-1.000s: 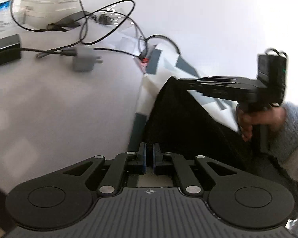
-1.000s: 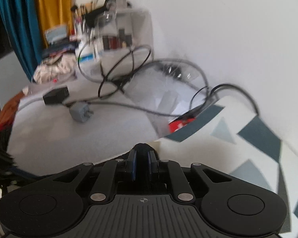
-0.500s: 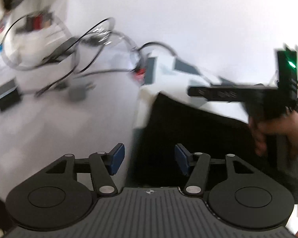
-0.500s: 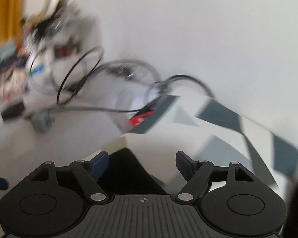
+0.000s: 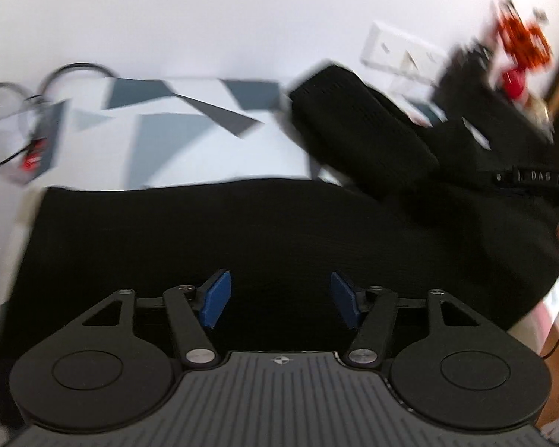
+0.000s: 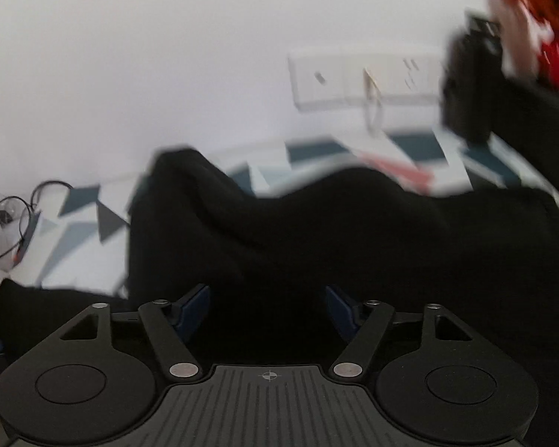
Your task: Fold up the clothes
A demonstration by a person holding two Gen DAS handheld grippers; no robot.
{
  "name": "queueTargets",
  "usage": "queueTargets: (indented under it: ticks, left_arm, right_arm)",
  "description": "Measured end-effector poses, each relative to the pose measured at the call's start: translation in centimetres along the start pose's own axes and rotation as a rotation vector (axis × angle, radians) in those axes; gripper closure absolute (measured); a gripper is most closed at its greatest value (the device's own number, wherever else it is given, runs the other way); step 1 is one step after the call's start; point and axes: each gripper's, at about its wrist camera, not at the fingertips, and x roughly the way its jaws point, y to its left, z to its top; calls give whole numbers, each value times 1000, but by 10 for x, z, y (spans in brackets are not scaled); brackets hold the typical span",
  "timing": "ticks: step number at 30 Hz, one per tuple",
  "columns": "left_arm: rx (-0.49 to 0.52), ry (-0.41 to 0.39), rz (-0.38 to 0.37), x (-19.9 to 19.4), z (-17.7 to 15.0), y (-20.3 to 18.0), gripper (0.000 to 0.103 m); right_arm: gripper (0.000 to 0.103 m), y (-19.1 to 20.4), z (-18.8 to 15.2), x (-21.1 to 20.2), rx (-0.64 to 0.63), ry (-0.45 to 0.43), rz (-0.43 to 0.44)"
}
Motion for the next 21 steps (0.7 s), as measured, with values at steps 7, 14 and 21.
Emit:
queueTargets:
  ticks: [7,14,21]
  left_arm:
    - [148,48,71,27,-9,-33,27]
    - [136,80,158,18,-18,-26,15]
    - [154,88,187,-29,-48,-6,13]
  right_arm:
    - [43,8,-18,31,-65,72,1]
    - [33,31,-4,77,-120,118,17]
    - [36,40,-10,61,-107,104,98]
